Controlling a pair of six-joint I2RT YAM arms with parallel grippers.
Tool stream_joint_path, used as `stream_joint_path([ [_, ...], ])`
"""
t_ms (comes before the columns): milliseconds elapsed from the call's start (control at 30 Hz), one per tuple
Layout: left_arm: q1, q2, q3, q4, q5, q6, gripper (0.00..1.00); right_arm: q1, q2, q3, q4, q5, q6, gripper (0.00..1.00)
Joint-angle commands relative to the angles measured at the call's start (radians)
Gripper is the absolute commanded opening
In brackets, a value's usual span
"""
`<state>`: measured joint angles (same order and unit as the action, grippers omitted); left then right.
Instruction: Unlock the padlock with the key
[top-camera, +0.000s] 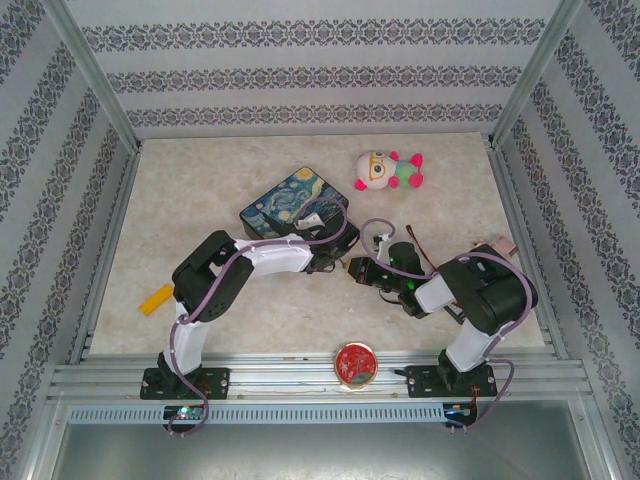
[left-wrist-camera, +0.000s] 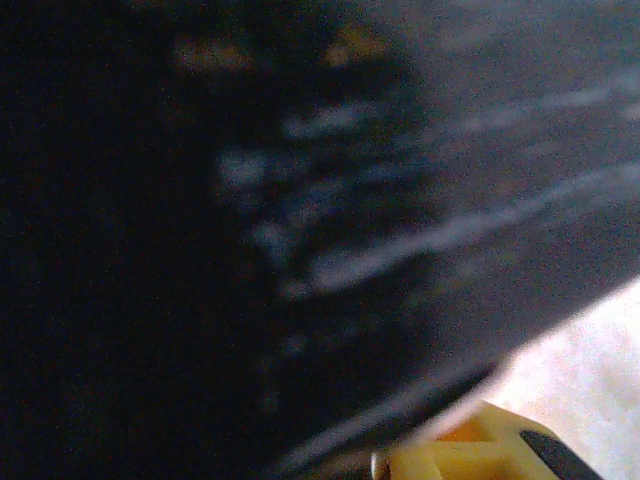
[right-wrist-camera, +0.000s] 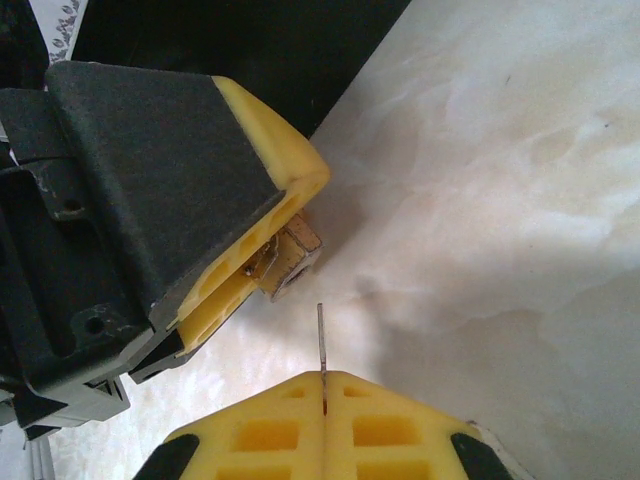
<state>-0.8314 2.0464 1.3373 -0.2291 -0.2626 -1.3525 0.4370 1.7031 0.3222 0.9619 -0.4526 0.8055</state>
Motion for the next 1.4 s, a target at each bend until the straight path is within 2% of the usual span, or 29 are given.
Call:
stream_joint_path([
  [0,-0.017,-0.022,-0.013,0.039,0.064,-0.009,0.26,0.011,0.013,0.047,0.046,-0.003,-0.007,0.0],
  [433,-0.017,-0.035,-0.026,0.052,0.072,-0.008,0.26,0.011,0.029,0.067,0.06,0.005,-0.003,0.0],
  [767,-0.009,-0.061,-0.047,0.078,0.126,-0.051,0.26,0.011,0.028,0.056,0.093,0.024,0.007,0.0],
  [1067,0.015,-0.113,-0.085,0.098,0.181,-0.095,0.26,0.011,-0.044,-0.025,0.11,0.055,0.013,0.0],
  [1367,0.035,-0.125,-0.134,0.162,0.214,-0.217,0.27,0.015,-0.157,-0.104,0.124,0.131,0.045,0.0],
])
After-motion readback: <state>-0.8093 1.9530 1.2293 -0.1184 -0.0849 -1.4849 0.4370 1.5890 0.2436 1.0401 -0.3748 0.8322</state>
